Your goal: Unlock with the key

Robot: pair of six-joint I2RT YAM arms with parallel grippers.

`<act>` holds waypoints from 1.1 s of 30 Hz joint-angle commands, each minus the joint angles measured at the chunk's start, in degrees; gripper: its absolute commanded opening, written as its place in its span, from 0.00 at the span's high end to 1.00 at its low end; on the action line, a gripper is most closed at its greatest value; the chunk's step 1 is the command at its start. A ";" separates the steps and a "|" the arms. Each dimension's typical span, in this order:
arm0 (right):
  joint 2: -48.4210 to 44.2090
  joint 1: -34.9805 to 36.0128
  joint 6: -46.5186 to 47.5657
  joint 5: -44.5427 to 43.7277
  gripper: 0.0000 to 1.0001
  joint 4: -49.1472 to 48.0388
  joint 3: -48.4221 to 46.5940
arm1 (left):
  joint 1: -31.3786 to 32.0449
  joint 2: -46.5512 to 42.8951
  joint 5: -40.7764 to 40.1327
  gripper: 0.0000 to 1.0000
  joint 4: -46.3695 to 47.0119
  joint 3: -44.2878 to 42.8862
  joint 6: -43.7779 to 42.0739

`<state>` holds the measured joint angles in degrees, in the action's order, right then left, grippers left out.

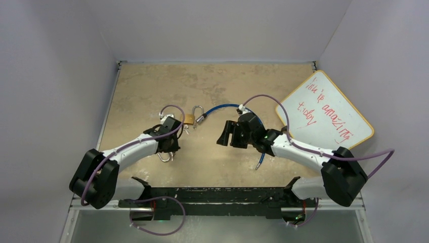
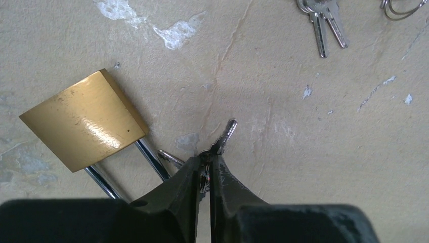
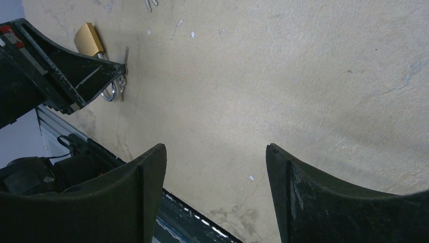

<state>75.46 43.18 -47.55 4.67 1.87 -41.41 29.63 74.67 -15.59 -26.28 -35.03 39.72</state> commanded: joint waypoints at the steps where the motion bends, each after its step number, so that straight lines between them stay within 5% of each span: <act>1: -0.51 0.16 -1.83 0.17 0.27 -1.40 0.82 | -0.30 -0.31 2.41 0.93 0.50 -1.84 -2.39; 3: 0.66 0.18 -1.86 0.42 0.27 -1.69 0.43 | -0.21 -0.85 4.42 1.00 0.68 -1.84 -3.07; 17: 10.26 0.68 -2.73 9.03 0.31 -14.20 1.04 | 4.93 -4.86 22.88 1.00 6.50 1.00 -1.68; 20: 12.25 0.89 -3.20 8.98 0.31 -15.13 0.37 | 5.56 -4.34 24.06 0.74 6.11 0.57 -2.22; 25: 14.19 1.25 -3.52 7.95 0.31 -14.47 -1.19 | 5.51 -5.73 23.21 0.44 4.96 -0.17 -2.81; 29: 16.02 3.11 -0.78 6.29 0.34 -11.37 -4.23 | 5.43 -8.17 19.57 0.40 3.50 -1.51 -2.39; 33: 19.24 8.00 1.09 -0.85 0.39 -2.92 -12.17 | 5.39 -11.97 6.29 0.49 -1.60 -2.05 2.14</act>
<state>92.73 46.87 -49.28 9.65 -7.51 -45.52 35.05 67.00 2.92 -23.94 -34.59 38.33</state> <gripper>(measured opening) 0.622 0.541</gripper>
